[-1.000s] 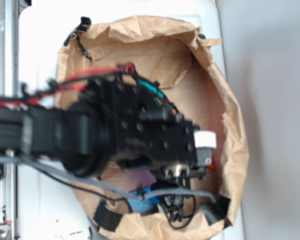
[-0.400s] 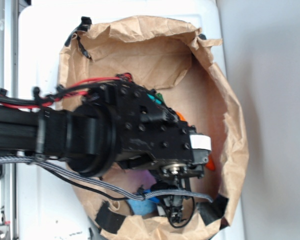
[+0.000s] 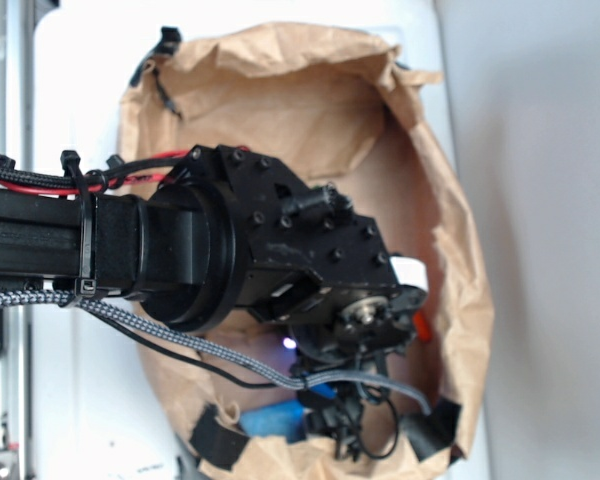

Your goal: Grab the blue sponge.

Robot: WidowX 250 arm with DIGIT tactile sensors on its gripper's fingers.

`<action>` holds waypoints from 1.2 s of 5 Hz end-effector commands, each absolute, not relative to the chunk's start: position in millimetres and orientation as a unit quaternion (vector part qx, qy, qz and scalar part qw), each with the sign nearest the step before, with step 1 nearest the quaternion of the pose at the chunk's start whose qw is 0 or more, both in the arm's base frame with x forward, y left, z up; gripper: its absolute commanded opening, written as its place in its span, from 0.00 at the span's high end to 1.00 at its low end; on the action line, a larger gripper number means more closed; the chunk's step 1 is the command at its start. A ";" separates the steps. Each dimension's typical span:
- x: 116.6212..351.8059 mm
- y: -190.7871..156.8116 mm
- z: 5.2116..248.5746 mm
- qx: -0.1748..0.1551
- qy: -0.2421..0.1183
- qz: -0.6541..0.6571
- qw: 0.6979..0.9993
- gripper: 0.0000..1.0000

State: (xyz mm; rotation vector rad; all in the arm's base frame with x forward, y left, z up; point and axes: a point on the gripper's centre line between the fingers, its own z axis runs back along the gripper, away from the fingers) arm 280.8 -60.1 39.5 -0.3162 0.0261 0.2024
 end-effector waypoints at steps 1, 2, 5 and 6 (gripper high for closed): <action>292.1 -69.7 68.2 -0.181 -0.024 0.098 0.978 0.00; 289.6 -82.8 59.9 -0.170 -0.020 0.091 0.981 0.00; 285.5 -80.2 34.3 -0.105 -0.038 0.082 0.990 1.00; 298.1 -47.4 46.7 -0.110 -0.042 0.101 0.988 1.00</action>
